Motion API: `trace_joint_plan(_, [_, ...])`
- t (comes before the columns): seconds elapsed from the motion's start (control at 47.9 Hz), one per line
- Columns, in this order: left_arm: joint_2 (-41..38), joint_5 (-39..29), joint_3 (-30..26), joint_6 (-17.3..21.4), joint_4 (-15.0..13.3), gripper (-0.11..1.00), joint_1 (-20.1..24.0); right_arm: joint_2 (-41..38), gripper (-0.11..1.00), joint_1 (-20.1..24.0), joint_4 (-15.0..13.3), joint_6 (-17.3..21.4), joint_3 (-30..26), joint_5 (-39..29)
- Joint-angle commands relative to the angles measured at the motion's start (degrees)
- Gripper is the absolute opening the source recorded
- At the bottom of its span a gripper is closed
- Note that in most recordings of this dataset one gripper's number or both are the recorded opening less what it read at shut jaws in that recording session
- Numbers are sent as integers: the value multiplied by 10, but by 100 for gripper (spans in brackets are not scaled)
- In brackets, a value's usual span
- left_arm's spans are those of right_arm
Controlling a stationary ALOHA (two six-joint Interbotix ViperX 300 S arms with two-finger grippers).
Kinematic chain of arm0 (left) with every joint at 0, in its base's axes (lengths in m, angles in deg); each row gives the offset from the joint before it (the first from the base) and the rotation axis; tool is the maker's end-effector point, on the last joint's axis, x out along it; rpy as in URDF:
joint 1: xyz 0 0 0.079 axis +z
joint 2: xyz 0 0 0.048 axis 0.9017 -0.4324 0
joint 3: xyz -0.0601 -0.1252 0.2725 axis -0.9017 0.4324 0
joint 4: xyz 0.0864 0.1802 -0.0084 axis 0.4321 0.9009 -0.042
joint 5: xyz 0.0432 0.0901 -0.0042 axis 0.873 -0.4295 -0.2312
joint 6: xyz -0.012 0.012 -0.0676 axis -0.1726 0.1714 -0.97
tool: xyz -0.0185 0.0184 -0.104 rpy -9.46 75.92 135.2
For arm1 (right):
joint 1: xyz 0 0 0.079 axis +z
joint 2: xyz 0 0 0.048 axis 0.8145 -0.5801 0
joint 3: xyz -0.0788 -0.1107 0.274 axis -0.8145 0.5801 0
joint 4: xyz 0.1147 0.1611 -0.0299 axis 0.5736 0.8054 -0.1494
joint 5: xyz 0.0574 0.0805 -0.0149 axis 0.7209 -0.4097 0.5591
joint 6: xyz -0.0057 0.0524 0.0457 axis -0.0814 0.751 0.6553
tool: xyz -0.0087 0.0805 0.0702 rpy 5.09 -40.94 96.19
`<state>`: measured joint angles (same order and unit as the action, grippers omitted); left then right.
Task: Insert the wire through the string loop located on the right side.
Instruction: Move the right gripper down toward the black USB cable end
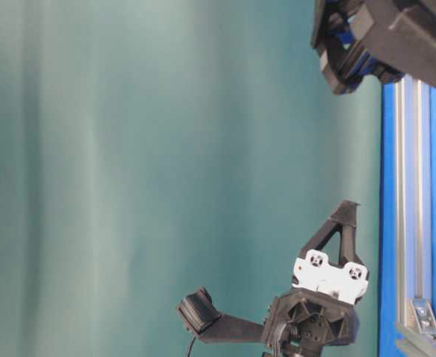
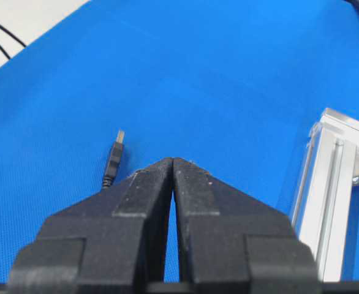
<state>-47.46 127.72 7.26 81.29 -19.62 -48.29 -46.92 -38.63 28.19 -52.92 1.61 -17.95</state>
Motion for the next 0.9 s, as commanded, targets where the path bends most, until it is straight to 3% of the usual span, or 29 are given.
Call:
trace_joint_plan(0.0, [25,-13,-11,0,7,0,-2,18,0,6,-3,0,-5,4])
trace_joint_plan(0.104, [25,-23,-10,-1,7,0,0,19,-6,7,-4,0,-5,-9])
trace_joint_plan(0.396, [25,-24,-9,0,8,0,1,18,-6,13,-4,10,-11,-16])
trace_joint_plan(0.626, [25,-24,-10,1,8,0,2,15,-4,16,-4,54,-17,-20])
trace_joint_plan(0.751, [25,-24,-10,1,9,0,2,13,11,29,-4,67,-21,-27])
trace_joint_plan(0.876, [25,-24,-10,1,8,0,2,9,43,40,-1,72,-30,-42])
